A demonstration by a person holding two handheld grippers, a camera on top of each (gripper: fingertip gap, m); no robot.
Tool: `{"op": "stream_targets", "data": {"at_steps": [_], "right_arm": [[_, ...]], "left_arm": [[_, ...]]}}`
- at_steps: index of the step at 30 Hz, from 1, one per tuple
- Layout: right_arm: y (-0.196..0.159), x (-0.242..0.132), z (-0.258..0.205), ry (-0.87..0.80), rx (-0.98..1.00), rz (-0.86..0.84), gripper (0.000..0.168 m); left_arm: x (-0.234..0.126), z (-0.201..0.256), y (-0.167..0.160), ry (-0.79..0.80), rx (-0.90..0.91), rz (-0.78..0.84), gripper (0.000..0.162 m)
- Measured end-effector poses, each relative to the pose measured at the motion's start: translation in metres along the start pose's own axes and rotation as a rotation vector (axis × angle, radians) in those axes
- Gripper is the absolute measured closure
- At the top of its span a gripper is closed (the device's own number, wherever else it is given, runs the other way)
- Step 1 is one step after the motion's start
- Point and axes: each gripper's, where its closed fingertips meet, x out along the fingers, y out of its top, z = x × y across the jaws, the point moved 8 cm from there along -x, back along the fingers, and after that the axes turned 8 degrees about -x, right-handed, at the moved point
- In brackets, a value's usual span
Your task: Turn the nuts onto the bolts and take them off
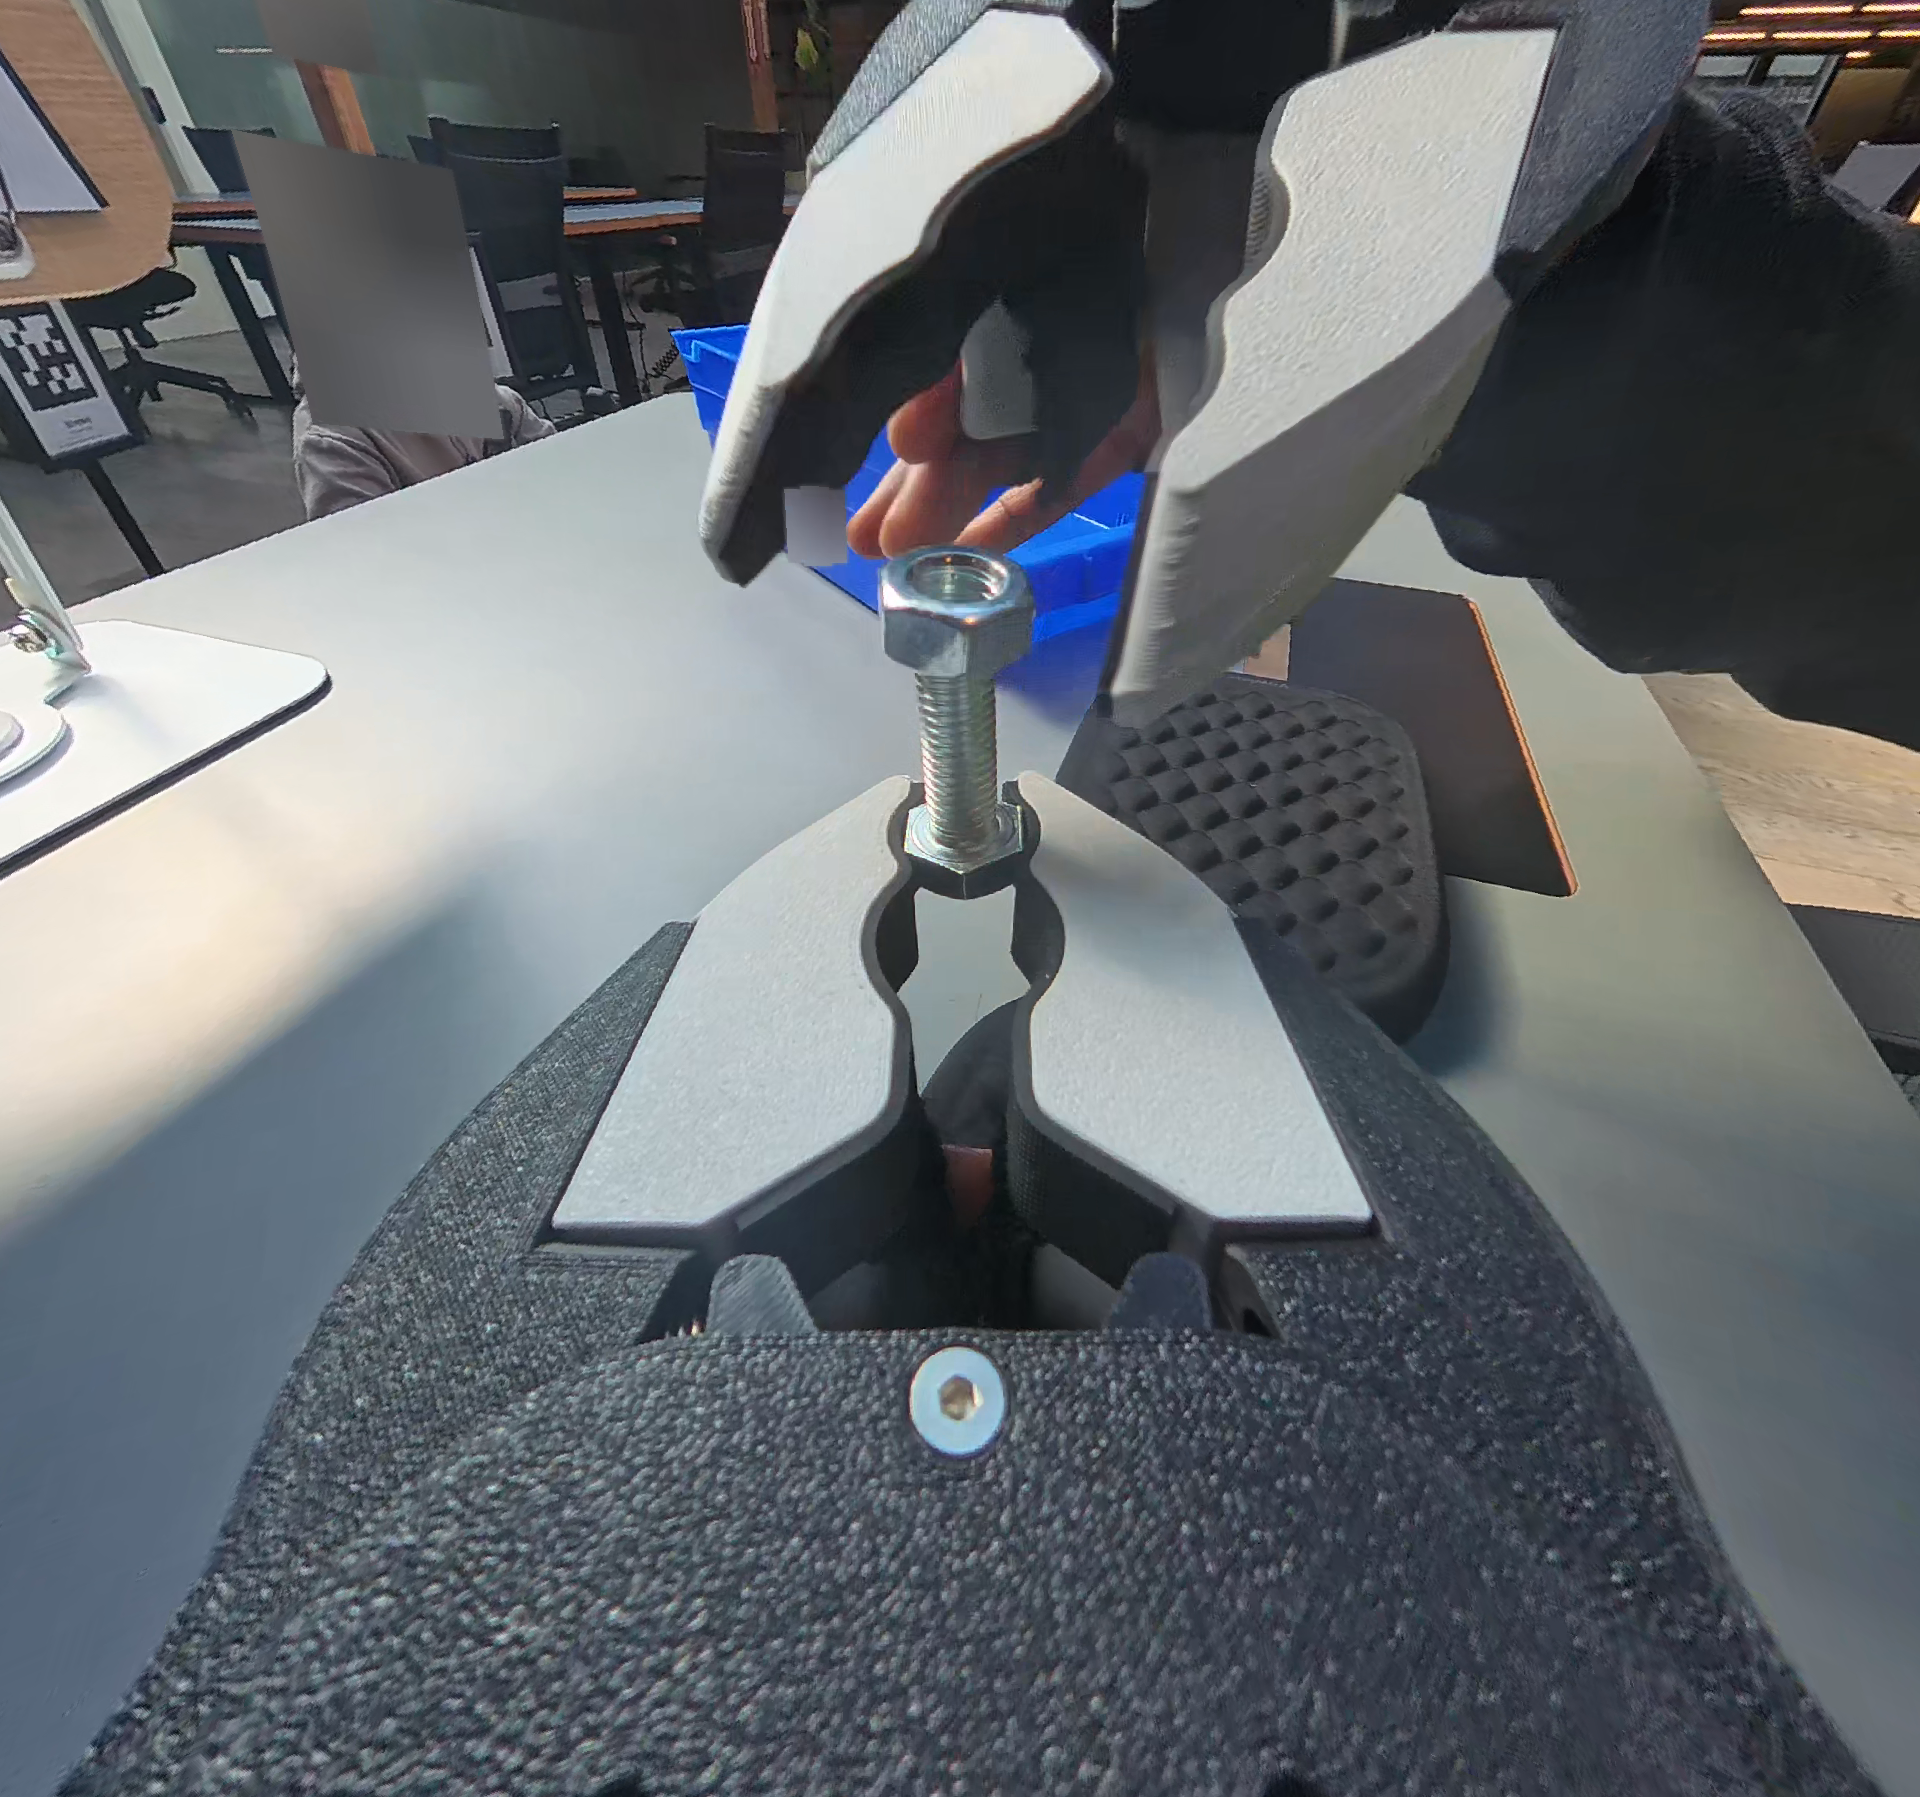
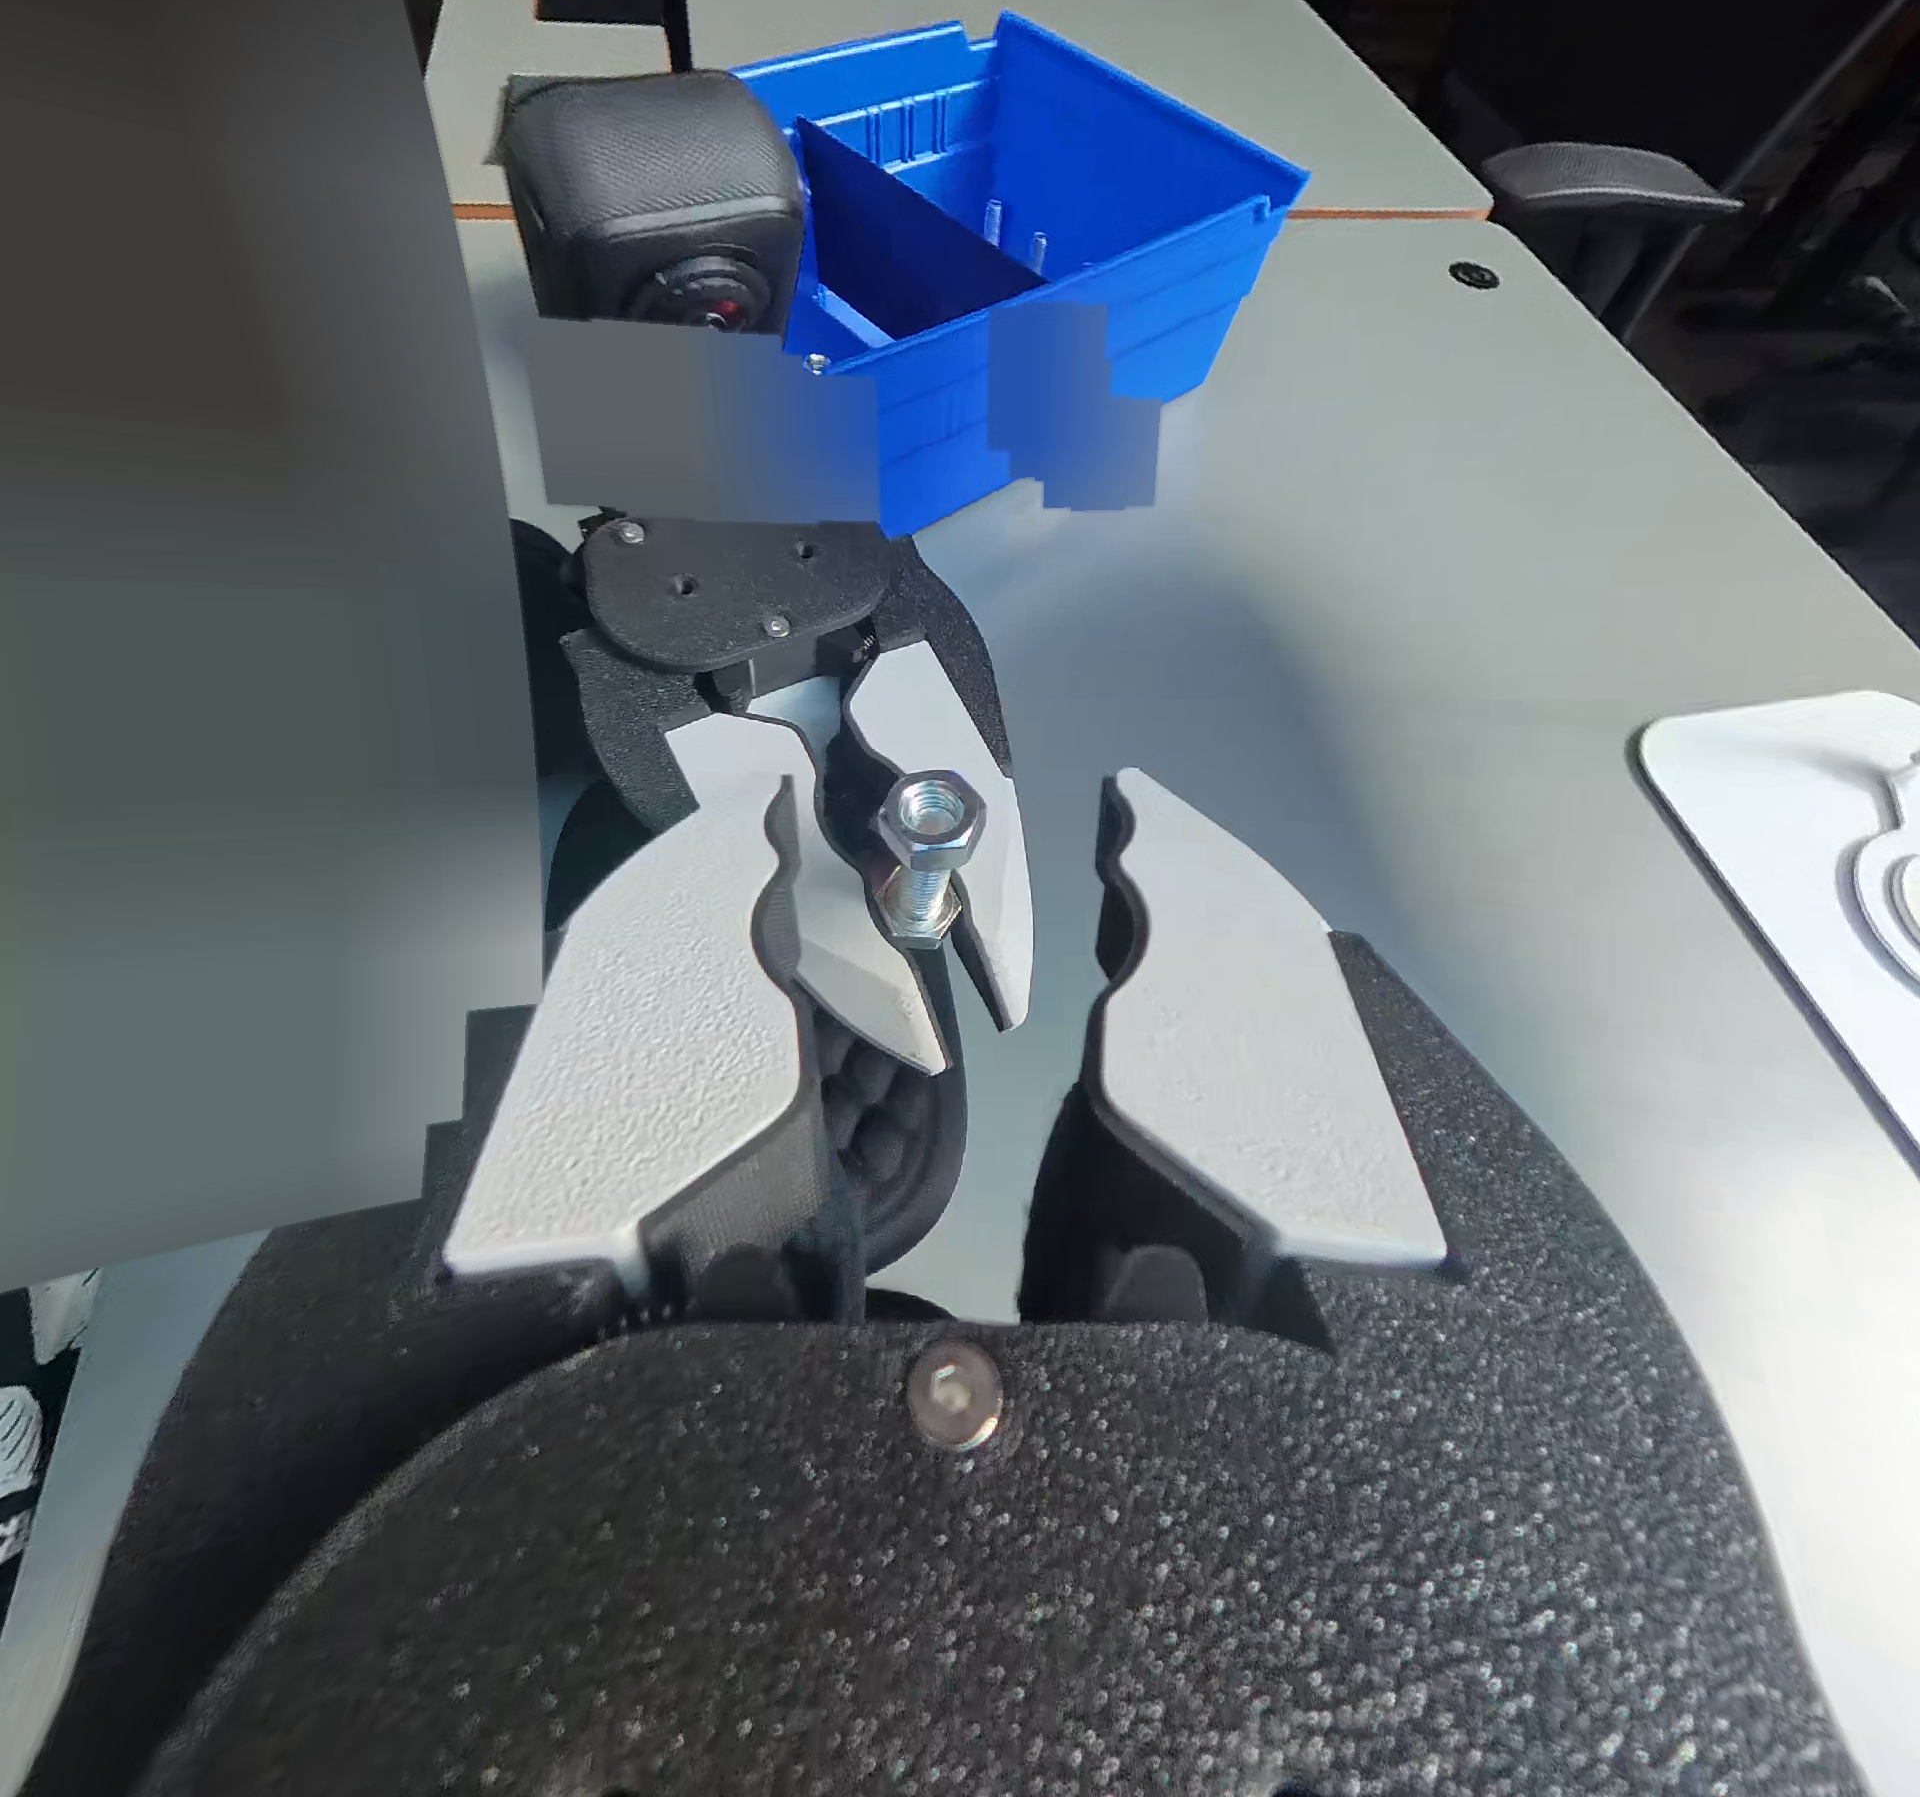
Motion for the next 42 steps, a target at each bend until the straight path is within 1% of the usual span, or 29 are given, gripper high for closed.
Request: {"op": "stream_targets", "data": {"at_steps": [1,3,6,9,11,13,16,22,24,27,31,34,36,42], "right_arm": [[0.002,-0.001,0.0,0.058,-0.033,0.034,0.108],[0.003,-0.003,0.004,0.174,-0.106,0.108,0.112],[-0.004,0.0,0.016,0.345,-0.214,0.159,0.118],[-0.01,0.007,0.025,0.482,-0.221,0.186,0.122],[-0.011,0.012,0.029,0.546,-0.204,0.197,0.13],[-0.01,0.016,0.029,0.597,-0.185,0.22,0.135],[-0.012,0.017,0.03,0.601,-0.193,0.24,0.151],[-0.021,0.016,0.029,0.58,-0.152,0.331,0.151],[-0.021,0.016,0.028,0.561,-0.145,0.337,0.151],[-0.019,0.015,0.027,0.543,-0.164,0.267,0.151],[-0.01,0.011,0.024,0.541,-0.244,0.095,0.151],[-0.003,0.01,0.023,0.568,-0.288,0.006,0.151],[-0.002,0.011,0.024,0.593,-0.288,-0.013,0.151],[-0.006,0.013,0.027,0.672,-0.269,0.023,0.151]], "left_arm": [[0.0,0.0,0.0,-0.004,0.002,-0.002,0.149],[0.0,0.001,0.0,-0.021,0.005,-0.005,0.149],[0.0,0.002,0.0,-0.038,0.002,-0.007,0.149],[0.0,0.002,0.0,-0.045,0.005,-0.008,0.149],[0.0,0.002,-0.001,-0.048,0.007,-0.011,0.148],[0.0,0.003,-0.001,-0.049,0.01,-0.012,0.149],[0.0,0.002,-0.001,-0.051,0.007,-0.01,0.148],[-0.001,0.003,-0.001,-0.064,0.007,-0.006,0.148],[-0.001,0.003,-0.001,-0.064,0.003,-0.01,0.149],[0.0,0.002,-0.002,-0.061,-0.001,-0.023,0.149],[0.002,0.004,-0.003,-0.058,0.019,-0.047,0.148],[0.002,0.005,-0.003,-0.062,0.033,-0.051,0.148],[0.002,0.005,-0.003,-0.06,0.037,-0.052,0.148],[0.003,0.007,-0.004,-0.068,0.045,-0.066,0.148]]}}
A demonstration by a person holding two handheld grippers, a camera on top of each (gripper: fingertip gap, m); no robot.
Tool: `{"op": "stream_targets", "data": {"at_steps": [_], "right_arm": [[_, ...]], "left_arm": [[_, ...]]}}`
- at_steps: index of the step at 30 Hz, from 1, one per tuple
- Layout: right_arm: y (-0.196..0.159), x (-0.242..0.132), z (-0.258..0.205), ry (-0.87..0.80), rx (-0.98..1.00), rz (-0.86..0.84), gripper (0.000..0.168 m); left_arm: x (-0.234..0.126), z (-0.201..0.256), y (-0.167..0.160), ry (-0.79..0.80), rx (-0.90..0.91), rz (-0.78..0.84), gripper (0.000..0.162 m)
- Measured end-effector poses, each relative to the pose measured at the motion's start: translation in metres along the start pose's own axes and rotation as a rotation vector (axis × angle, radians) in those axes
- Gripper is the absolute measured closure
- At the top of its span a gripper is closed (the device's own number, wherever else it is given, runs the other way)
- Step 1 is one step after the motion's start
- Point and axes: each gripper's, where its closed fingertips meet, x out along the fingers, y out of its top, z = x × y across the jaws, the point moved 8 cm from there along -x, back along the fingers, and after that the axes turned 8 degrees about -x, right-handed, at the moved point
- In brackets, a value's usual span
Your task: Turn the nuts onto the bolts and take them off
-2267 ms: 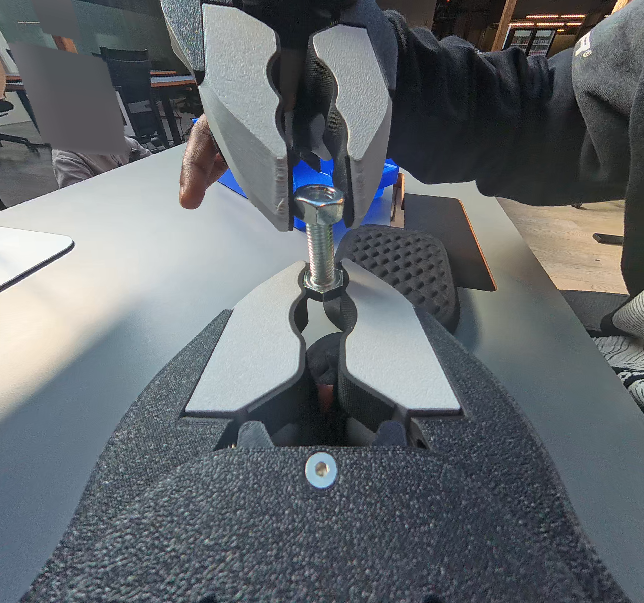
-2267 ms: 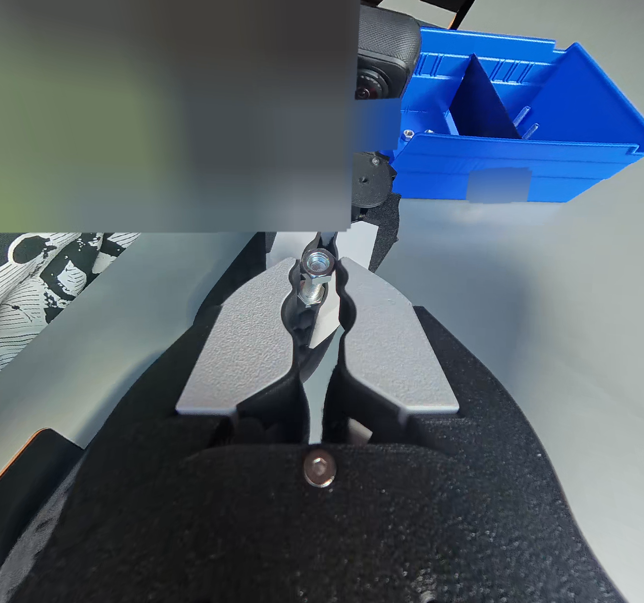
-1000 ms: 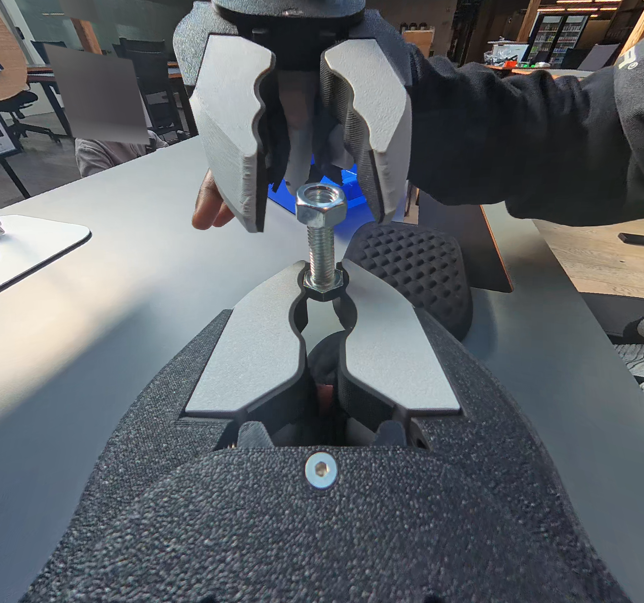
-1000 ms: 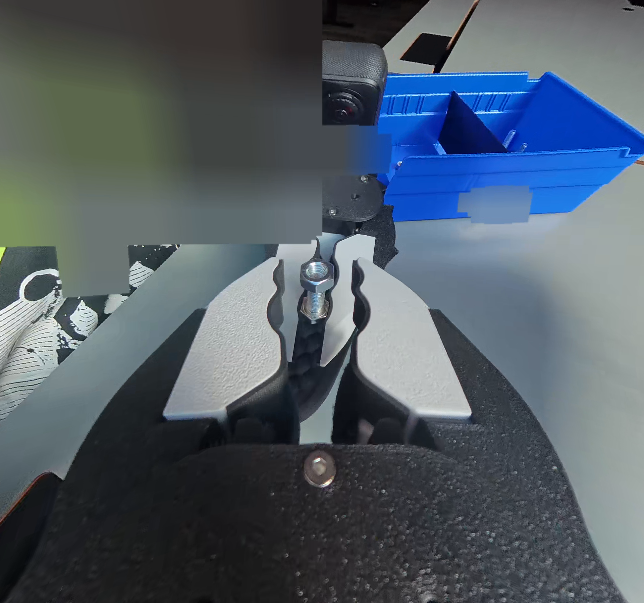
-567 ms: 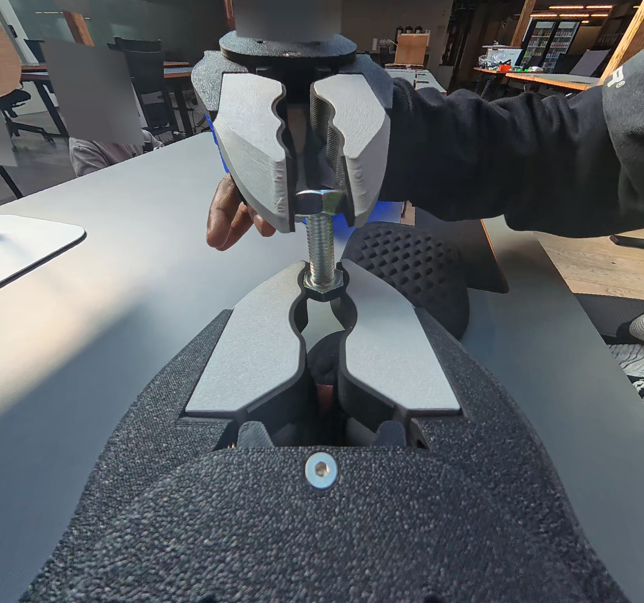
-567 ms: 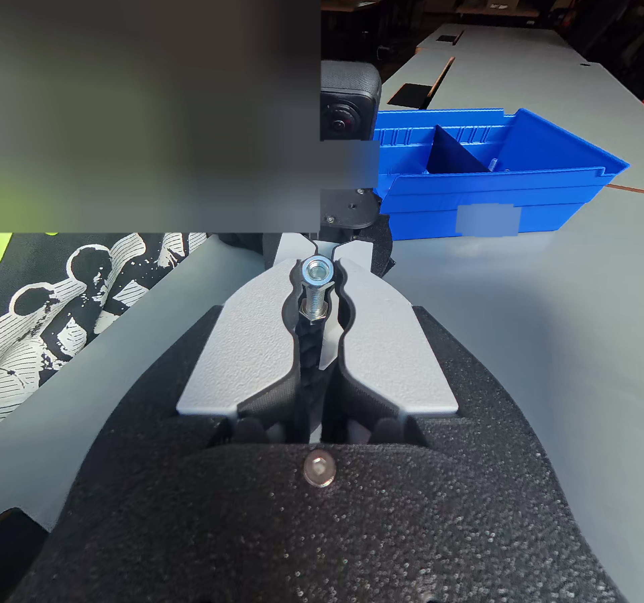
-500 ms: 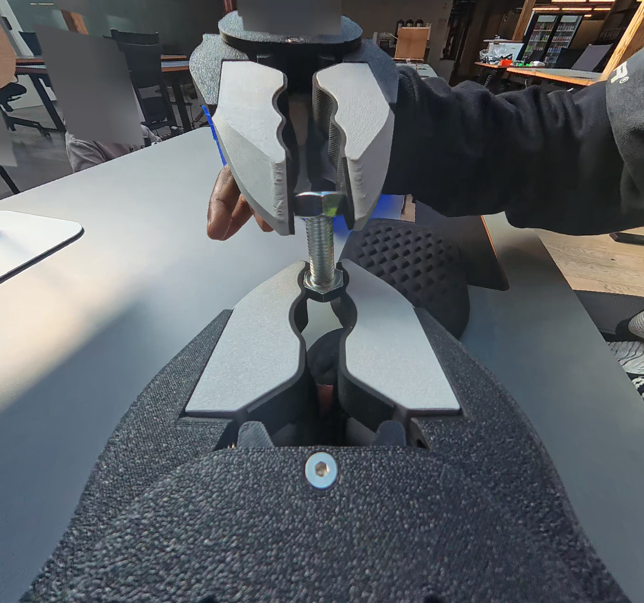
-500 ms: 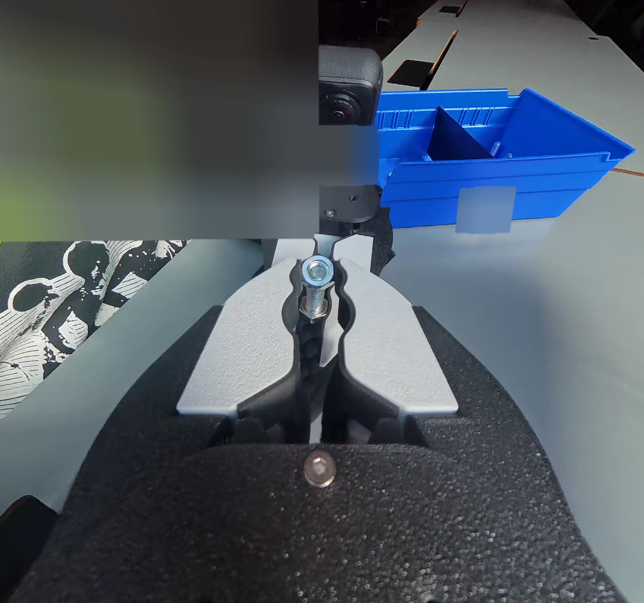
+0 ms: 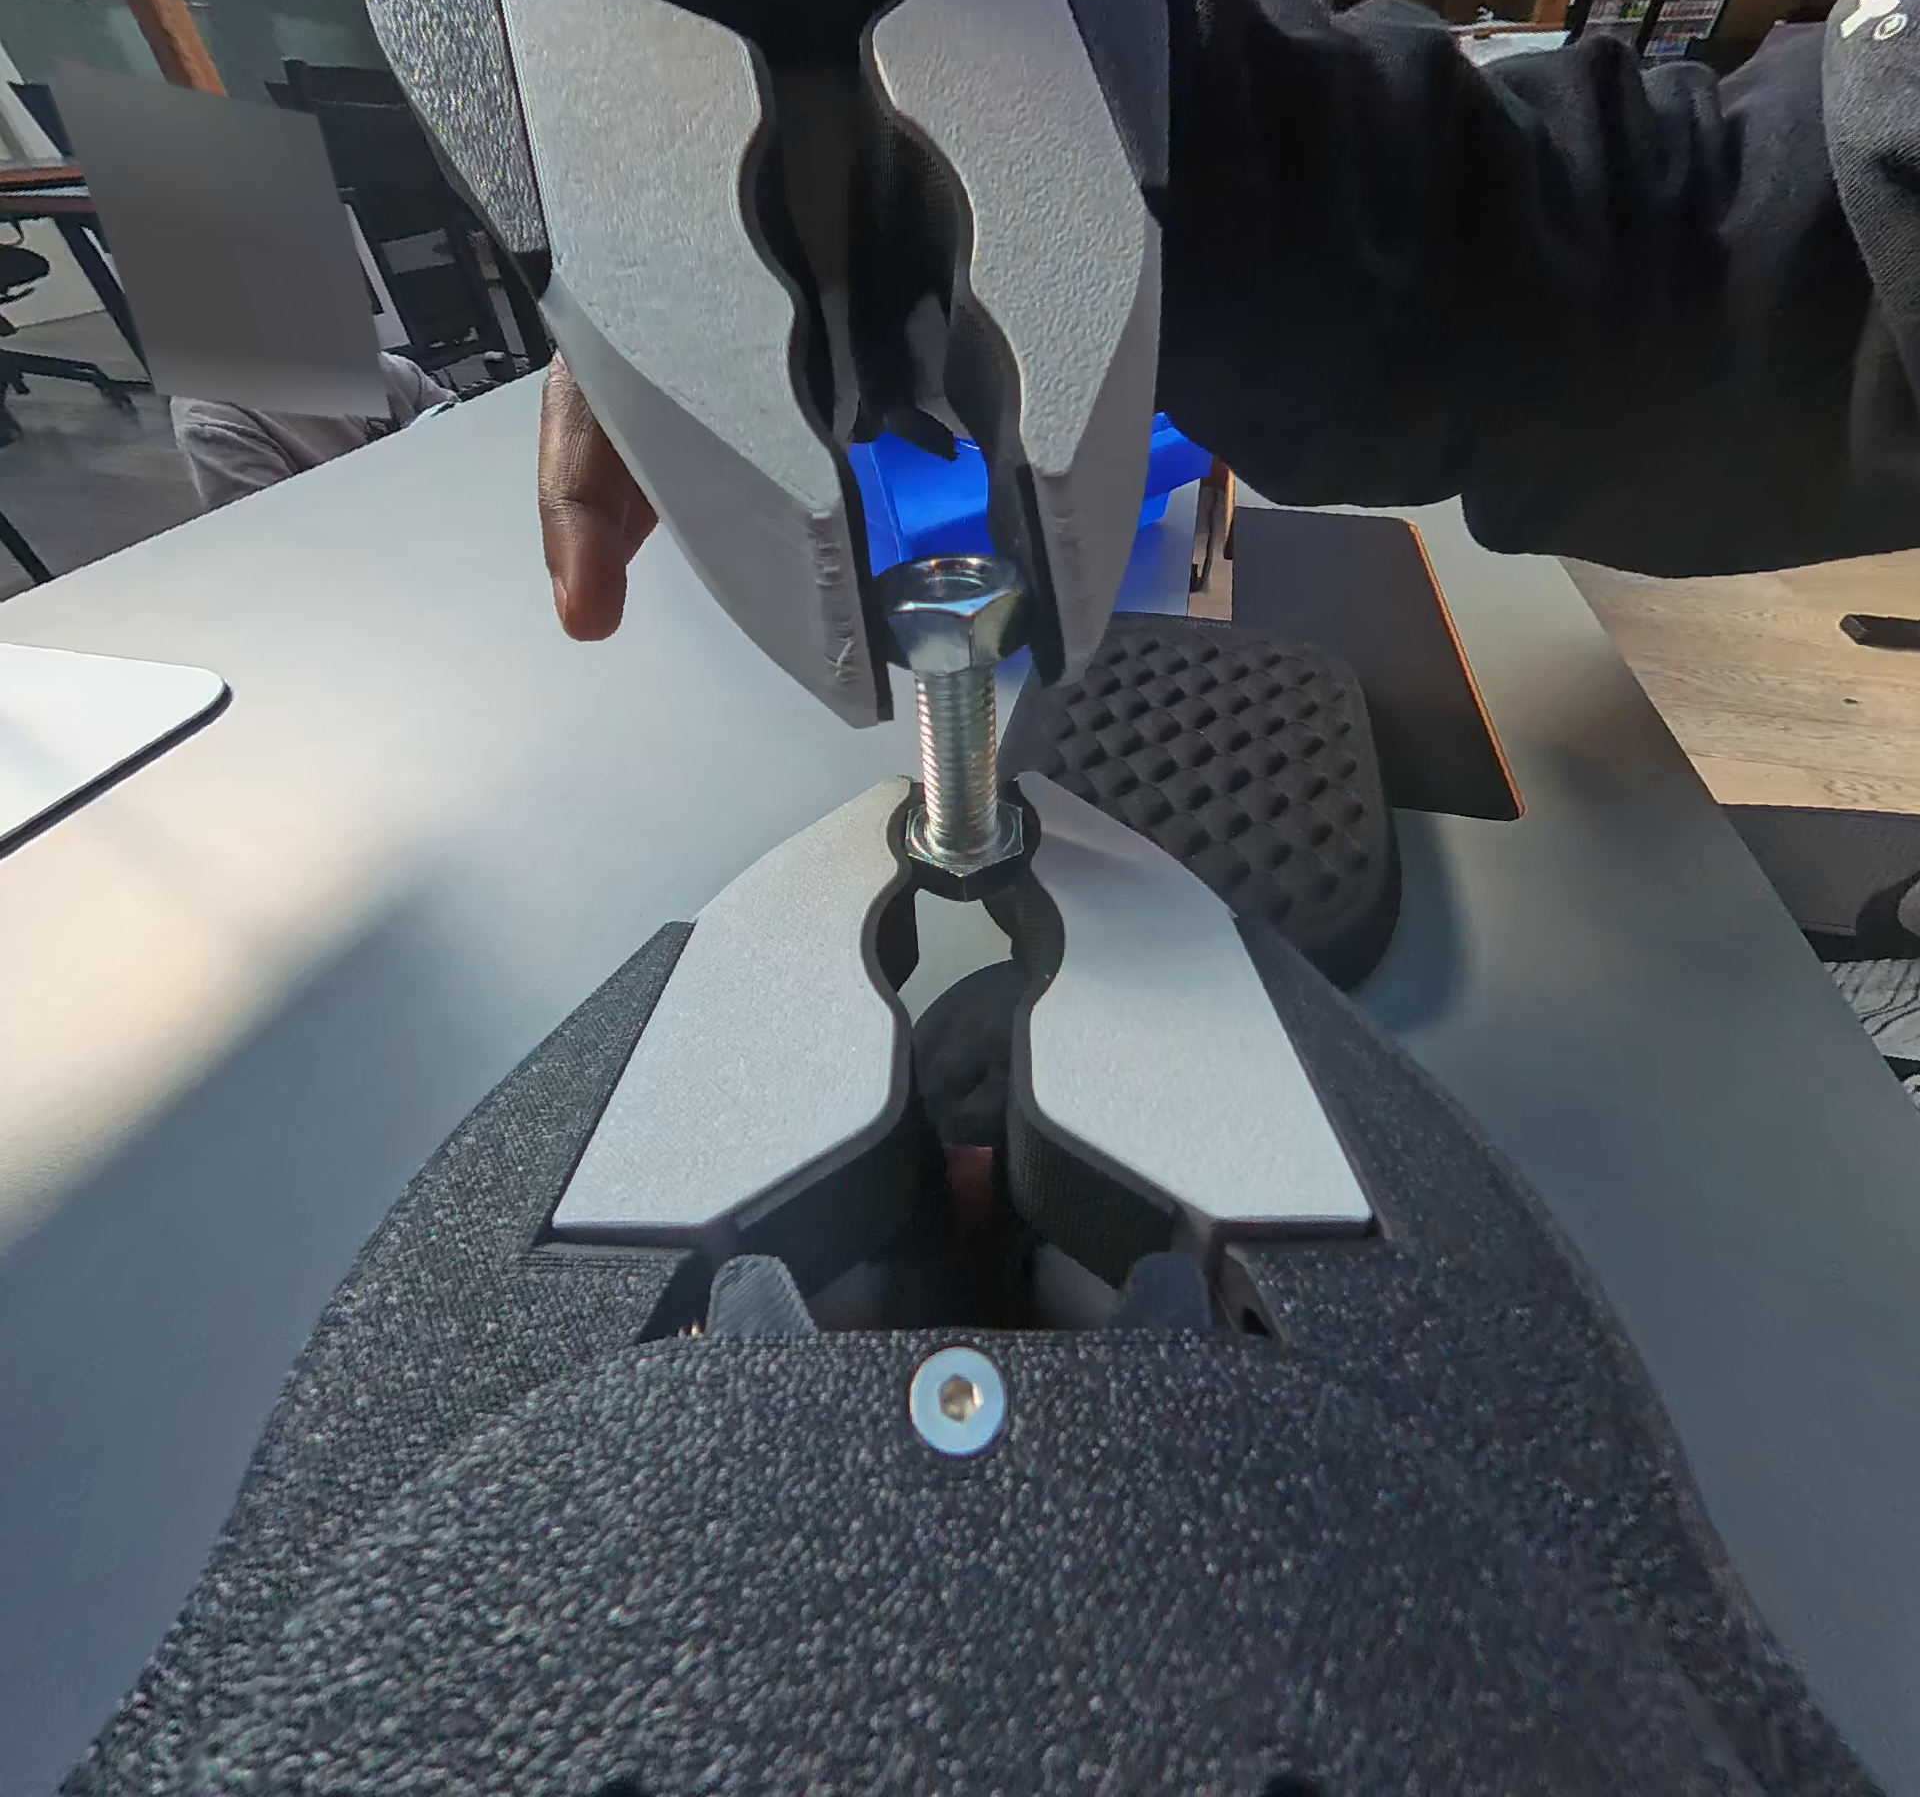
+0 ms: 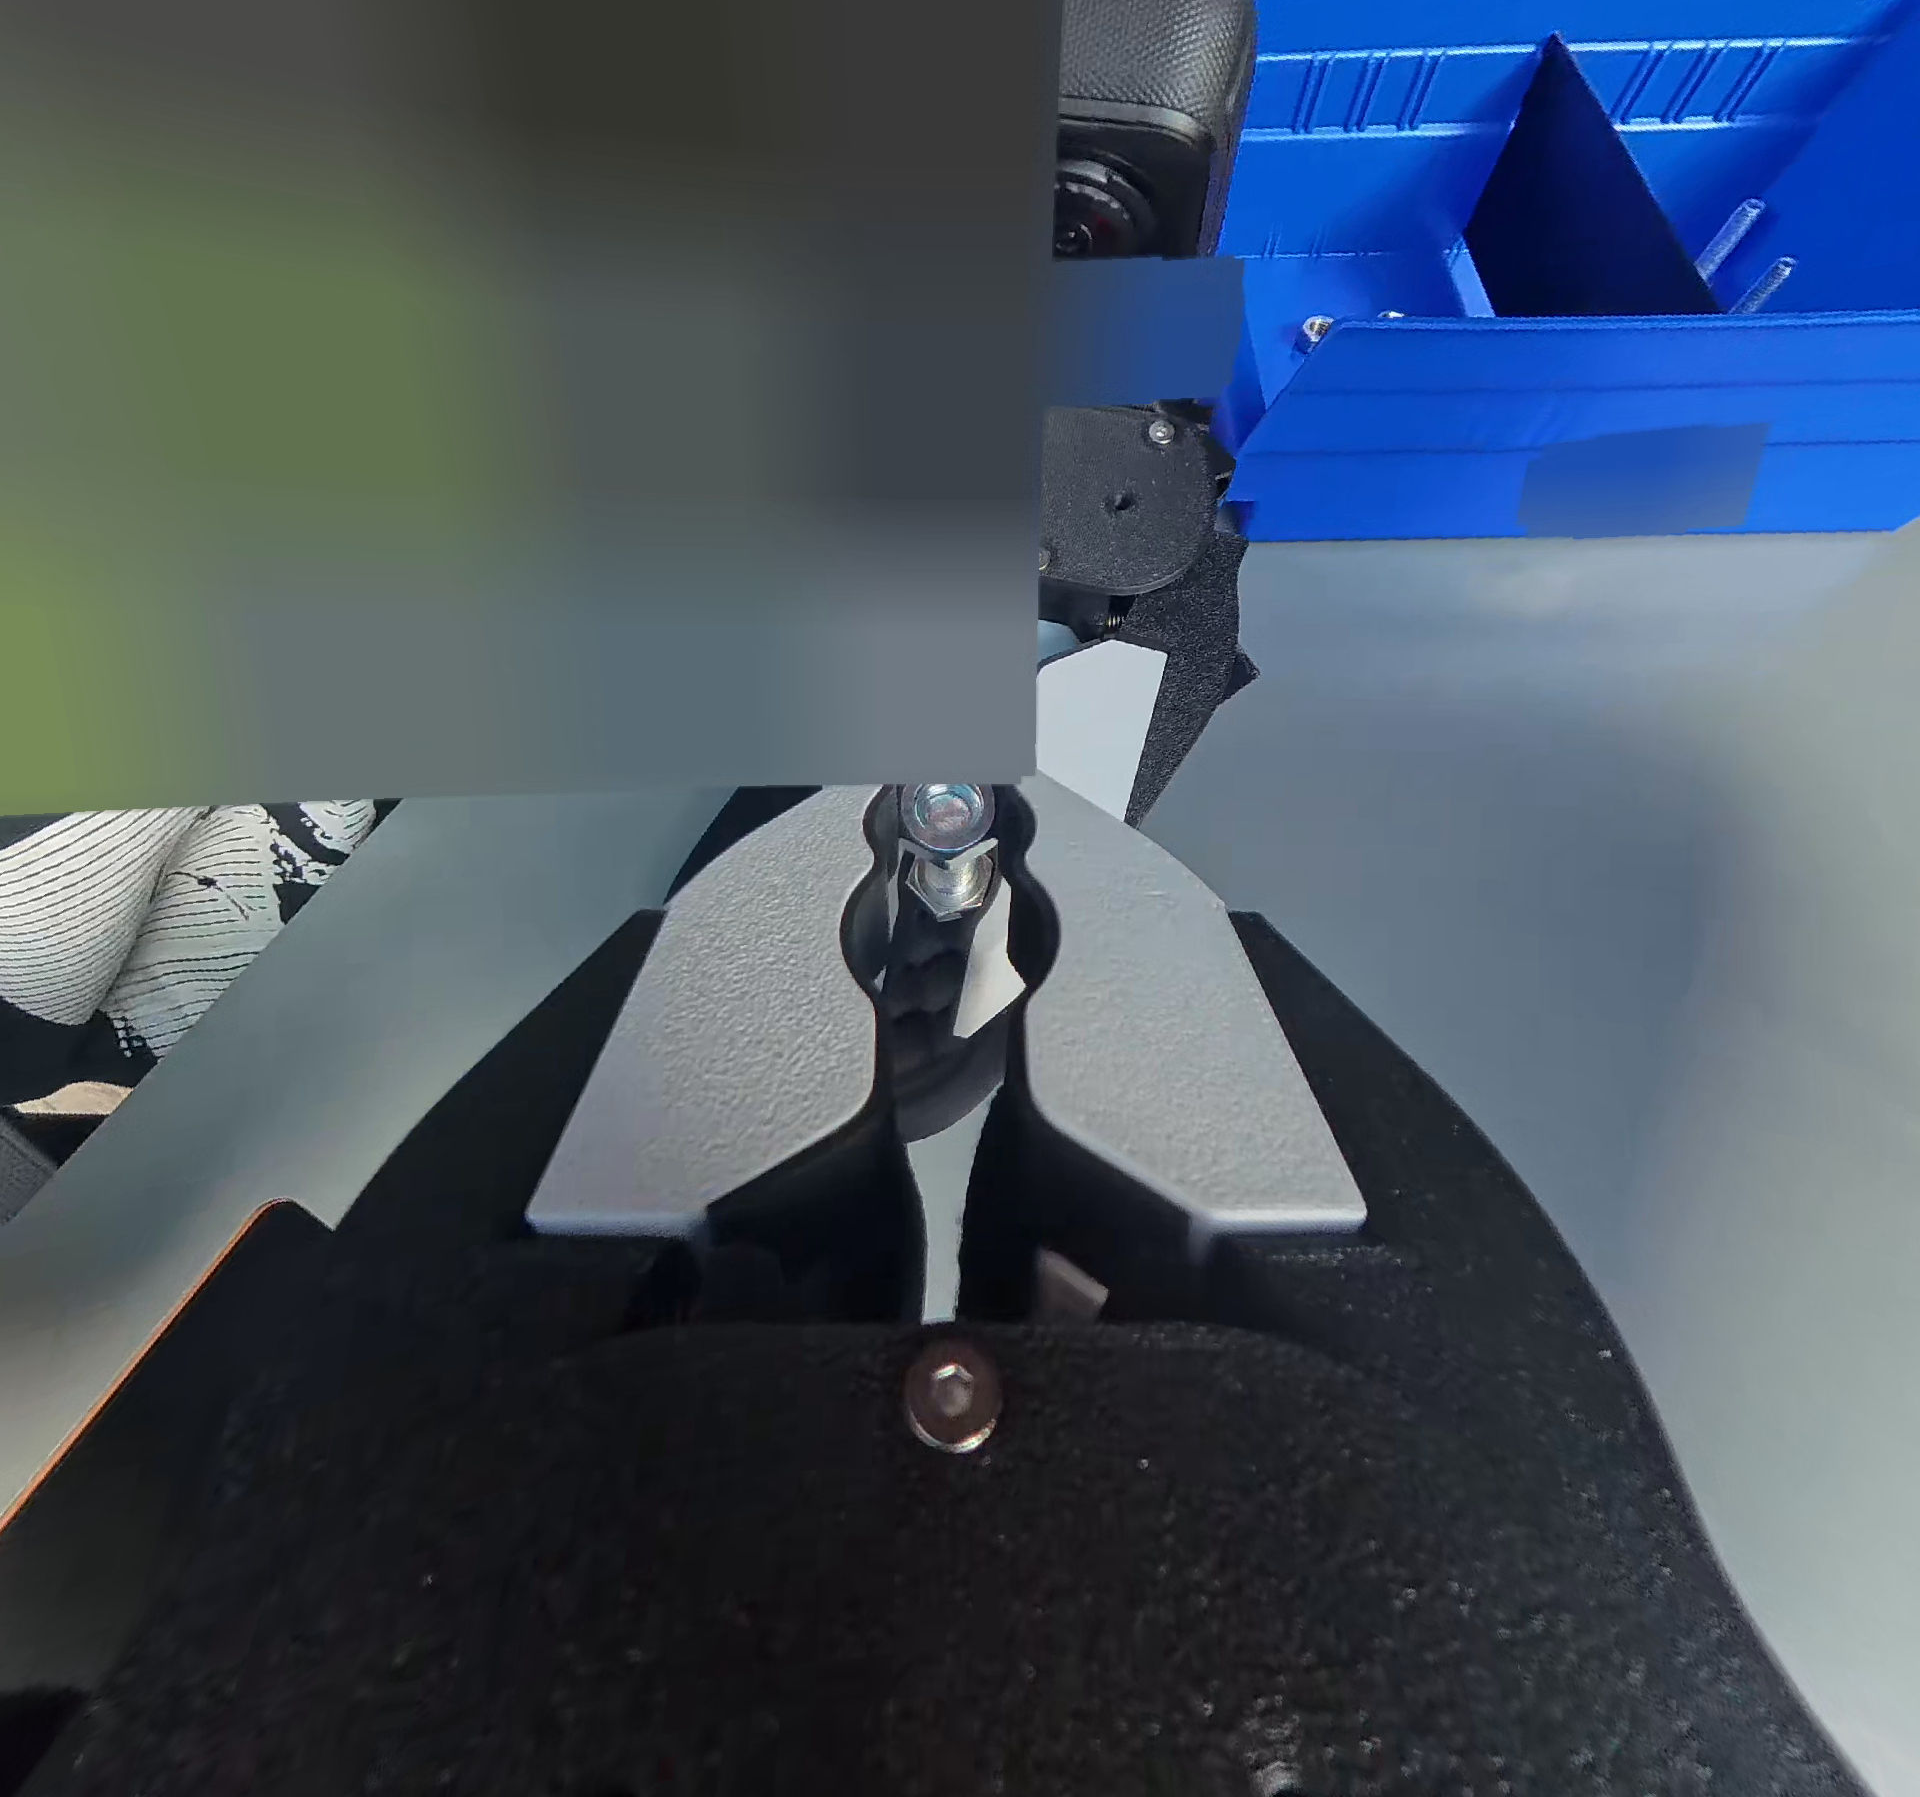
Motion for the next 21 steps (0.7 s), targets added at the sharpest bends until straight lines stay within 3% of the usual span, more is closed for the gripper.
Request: {"op": "stream_targets", "data": {"at_steps": [6,17,21], "right_arm": [[0.002,0.0,0.005,0.043,-0.014,-0.045,0.151],[0.009,0.002,-0.008,-0.267,0.22,-0.188,0.151],[0.015,0.004,-0.014,-0.225,0.066,-0.291,0.151]], "left_arm": [[0.001,0.0,0.0,0.002,-0.004,-0.007,0.148],[0.0,-0.005,0.0,0.084,-0.021,0.005,0.149],[0.002,0.0,-0.001,0.042,0.01,-0.019,0.149]]}}
